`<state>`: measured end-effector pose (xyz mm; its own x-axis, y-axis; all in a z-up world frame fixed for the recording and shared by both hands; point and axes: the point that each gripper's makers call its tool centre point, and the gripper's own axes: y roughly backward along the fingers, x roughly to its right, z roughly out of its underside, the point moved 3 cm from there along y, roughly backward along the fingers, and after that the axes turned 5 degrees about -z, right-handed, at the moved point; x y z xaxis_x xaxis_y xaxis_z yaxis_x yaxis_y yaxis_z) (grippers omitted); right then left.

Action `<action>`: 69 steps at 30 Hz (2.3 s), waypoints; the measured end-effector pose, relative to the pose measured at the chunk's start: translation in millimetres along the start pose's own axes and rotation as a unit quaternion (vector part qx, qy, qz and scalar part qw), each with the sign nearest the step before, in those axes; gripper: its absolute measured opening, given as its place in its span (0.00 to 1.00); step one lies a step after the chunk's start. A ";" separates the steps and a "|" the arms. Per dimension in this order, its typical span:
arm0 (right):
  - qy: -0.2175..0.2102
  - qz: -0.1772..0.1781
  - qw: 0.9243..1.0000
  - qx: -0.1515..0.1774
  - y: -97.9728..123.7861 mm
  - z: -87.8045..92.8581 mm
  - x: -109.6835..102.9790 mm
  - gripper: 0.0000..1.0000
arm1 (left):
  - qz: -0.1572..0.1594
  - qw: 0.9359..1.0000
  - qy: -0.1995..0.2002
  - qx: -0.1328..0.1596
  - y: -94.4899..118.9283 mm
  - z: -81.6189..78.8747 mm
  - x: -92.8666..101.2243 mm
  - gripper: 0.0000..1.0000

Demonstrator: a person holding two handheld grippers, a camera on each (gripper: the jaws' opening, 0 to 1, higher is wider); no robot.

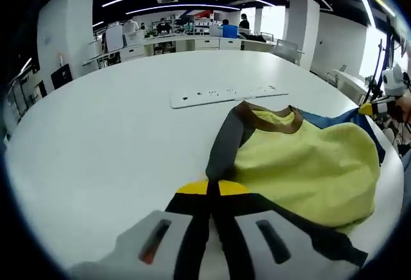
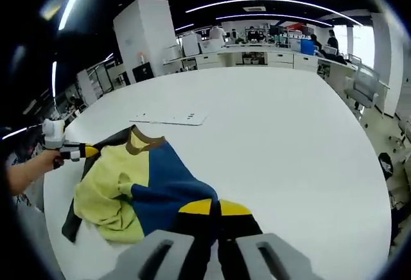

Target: Fold the garment on the visible template until the final outline fits inside the template.

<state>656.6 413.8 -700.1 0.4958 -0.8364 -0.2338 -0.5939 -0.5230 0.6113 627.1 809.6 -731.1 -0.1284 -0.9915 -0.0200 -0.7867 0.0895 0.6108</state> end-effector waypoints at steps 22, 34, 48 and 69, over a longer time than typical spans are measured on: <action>0.039 -0.056 0.998 0.004 36.8 16.4 -72.1 0.68 | 0.060 0.997 0.005 0.048 88.5 1.7 51.9 0.50; 0.040 -0.081 0.996 -0.018 45.3 54.3 -96.8 0.73 | 0.098 0.993 -0.014 0.067 129.5 29.2 83.2 0.59; 0.027 -0.063 0.997 -0.034 48.5 87.1 -100.3 0.43 | 0.147 0.986 -0.042 0.059 155.6 75.8 134.4 0.49; 0.000 0.034 0.999 -0.024 58.4 109.8 -69.2 0.23 | 0.132 0.991 -0.032 0.000 148.4 128.9 147.1 0.27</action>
<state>517.9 423.2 -731.2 0.4558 -0.8695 -0.1902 -0.5950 -0.4566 0.6614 413.6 689.2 -745.5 -0.3680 -0.9254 0.0909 -0.7208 0.3456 0.6008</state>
